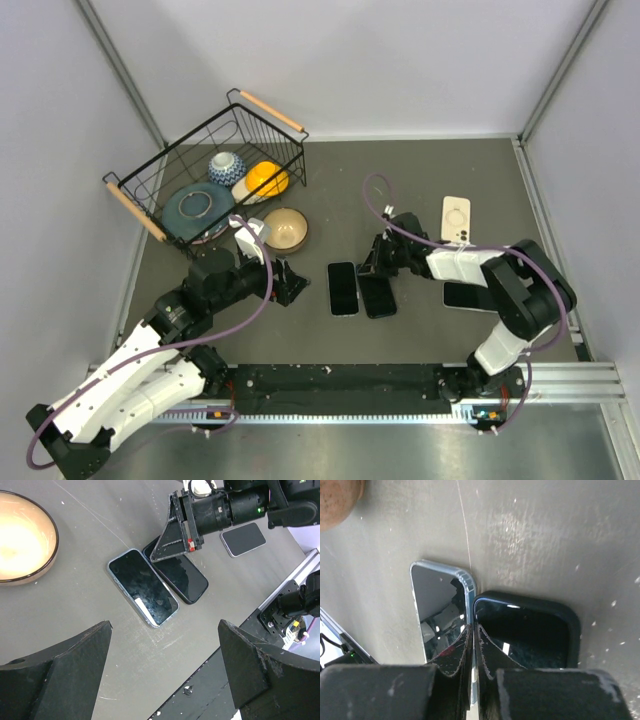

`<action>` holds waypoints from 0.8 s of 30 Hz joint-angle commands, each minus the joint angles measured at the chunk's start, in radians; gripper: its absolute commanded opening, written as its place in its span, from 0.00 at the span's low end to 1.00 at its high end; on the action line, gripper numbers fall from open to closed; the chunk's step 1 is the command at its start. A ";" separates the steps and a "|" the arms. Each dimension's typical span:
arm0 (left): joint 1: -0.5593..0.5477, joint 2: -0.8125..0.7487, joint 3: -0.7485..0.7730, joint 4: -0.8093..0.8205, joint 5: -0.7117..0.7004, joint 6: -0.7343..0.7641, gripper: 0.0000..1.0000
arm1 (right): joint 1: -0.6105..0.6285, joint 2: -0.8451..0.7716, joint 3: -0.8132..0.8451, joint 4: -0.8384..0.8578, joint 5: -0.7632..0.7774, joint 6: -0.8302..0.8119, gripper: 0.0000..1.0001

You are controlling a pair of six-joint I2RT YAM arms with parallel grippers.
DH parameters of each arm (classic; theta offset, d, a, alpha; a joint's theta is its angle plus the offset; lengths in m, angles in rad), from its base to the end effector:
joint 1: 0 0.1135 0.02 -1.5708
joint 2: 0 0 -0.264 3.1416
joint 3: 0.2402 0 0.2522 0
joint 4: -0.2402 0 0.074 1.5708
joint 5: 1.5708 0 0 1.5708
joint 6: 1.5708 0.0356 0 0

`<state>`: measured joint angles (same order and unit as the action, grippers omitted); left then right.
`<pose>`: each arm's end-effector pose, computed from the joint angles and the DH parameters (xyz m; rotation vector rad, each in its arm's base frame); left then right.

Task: Put the phone into the phone case

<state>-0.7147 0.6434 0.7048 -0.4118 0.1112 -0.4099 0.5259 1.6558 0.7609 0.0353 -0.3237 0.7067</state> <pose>0.1125 -0.1028 0.3092 0.3833 1.9791 -0.8458 0.2648 0.1668 0.1413 0.0776 2.5995 0.9031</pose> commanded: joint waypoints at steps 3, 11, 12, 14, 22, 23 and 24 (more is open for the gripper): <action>0.003 -0.034 0.005 0.018 -0.011 0.006 0.93 | 0.033 -0.005 -0.155 -0.104 0.199 0.011 0.03; 0.004 -0.060 0.016 -0.011 -0.008 0.008 0.93 | 0.022 -0.099 -0.005 -0.283 0.268 -0.071 0.11; 0.004 -0.060 0.022 -0.021 -0.007 0.011 0.94 | 0.011 -0.153 0.014 -0.326 0.297 -0.082 0.13; 0.003 -0.053 0.044 -0.070 -0.021 0.019 0.95 | -0.024 -0.226 0.035 -0.401 0.354 -0.079 0.28; 0.004 -0.091 0.007 -0.084 -0.205 -0.023 0.99 | -0.165 -0.589 0.009 -0.593 0.595 0.138 0.99; 0.004 -0.102 0.001 -0.078 -0.212 -0.026 0.99 | -0.171 -0.611 0.011 -0.610 0.621 0.154 0.99; 0.004 -0.105 -0.002 -0.071 -0.219 -0.026 0.99 | -0.181 -0.626 0.015 -0.623 0.641 0.160 0.99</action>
<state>-0.7147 0.5716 0.7120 -0.5175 -0.0200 -0.4171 0.3588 1.1065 0.7547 -0.4576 0.1471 0.7715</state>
